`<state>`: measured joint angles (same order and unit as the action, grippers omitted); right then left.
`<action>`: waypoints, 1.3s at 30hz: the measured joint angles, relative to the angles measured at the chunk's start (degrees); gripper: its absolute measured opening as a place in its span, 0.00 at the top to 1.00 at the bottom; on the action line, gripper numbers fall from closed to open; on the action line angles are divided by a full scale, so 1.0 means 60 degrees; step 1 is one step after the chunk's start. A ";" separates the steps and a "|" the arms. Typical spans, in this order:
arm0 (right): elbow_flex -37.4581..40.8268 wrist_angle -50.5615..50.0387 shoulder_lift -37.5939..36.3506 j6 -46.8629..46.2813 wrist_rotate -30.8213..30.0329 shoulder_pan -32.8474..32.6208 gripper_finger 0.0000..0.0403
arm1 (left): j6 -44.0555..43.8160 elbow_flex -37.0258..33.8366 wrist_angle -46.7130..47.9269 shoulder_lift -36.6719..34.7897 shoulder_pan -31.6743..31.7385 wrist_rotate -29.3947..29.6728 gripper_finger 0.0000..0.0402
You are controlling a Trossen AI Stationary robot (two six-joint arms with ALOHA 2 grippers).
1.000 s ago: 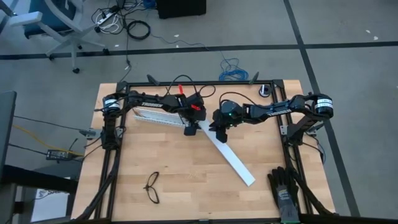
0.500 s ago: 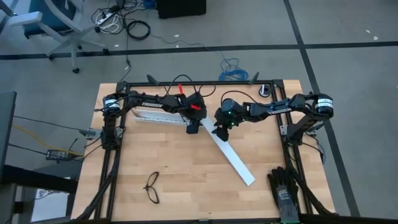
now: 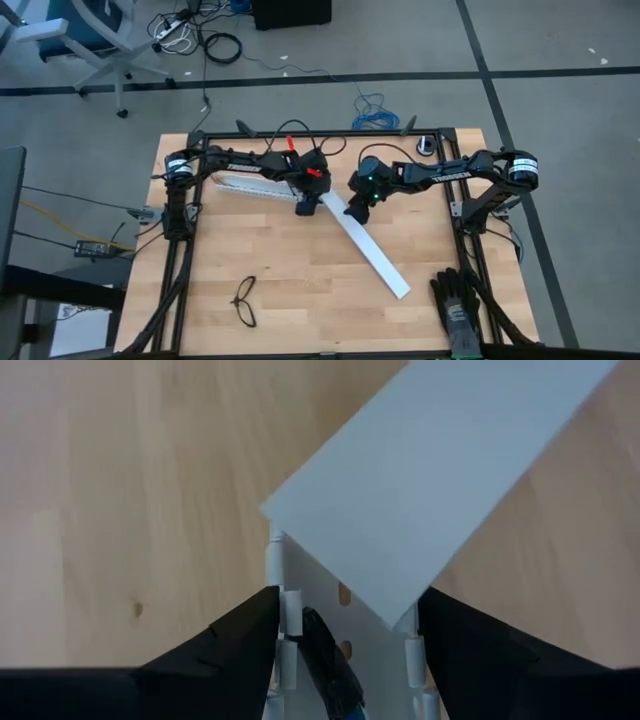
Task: Ziptie cables
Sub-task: Close the white cable duct lid
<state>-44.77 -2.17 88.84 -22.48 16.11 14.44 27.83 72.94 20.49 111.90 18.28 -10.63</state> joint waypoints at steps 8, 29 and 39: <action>0.0000 0.0020 0.0000 -0.0025 0.0107 -0.0229 0.47 | 0.1891 0.0001 0.0161 0.0000 -0.0004 -0.0132 0.42; -0.0007 0.0628 -0.0983 -0.0848 -0.2966 -0.2222 0.47 | 0.2990 -0.0017 -0.0010 0.0004 0.0004 -0.0088 0.42; 0.0000 0.1920 0.0473 -0.1759 -0.0834 -0.2422 0.47 | 0.2788 -0.0017 -0.0026 0.0007 0.0000 -0.0070 0.42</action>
<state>-44.77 9.35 91.67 -33.03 11.11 -0.10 44.56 72.84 20.33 111.94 18.28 -11.05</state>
